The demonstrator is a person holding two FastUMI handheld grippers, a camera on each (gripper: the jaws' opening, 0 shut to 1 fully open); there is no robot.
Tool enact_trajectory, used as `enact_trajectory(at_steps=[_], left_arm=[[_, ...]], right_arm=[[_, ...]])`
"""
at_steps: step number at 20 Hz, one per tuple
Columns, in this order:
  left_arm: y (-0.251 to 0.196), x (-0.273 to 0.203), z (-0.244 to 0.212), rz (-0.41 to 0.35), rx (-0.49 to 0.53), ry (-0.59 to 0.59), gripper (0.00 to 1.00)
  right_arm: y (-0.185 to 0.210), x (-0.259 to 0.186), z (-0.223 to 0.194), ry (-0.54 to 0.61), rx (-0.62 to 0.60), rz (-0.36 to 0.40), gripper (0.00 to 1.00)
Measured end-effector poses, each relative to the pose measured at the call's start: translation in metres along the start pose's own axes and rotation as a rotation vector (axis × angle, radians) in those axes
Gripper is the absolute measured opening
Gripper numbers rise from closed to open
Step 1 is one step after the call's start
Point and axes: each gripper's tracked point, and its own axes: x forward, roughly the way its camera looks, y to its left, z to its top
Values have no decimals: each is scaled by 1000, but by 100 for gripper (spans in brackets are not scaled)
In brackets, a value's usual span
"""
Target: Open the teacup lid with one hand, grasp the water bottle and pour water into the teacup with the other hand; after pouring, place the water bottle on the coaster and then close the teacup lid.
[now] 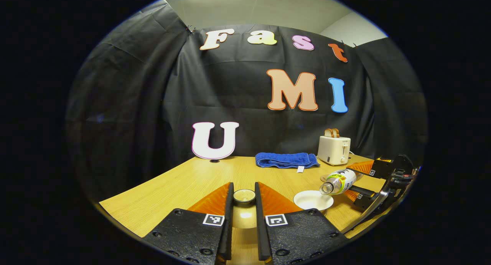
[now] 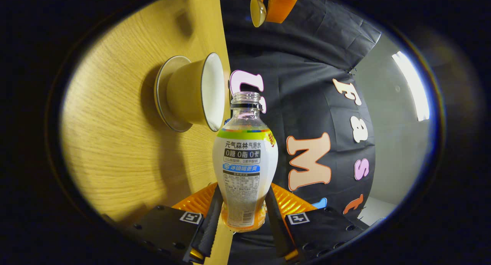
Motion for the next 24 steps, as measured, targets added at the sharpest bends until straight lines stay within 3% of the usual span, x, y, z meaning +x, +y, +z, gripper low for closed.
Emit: enact_trajectory(at_steps=[10, 24], left_arm=[[7, -2, 2, 13, -18, -9, 24], [6, -3, 5, 4, -36, -15, 24]], right_arm=[[-25, 19, -5, -52, -244, -27, 67], [-39, 26, 5, -110, -473, -41, 65]])
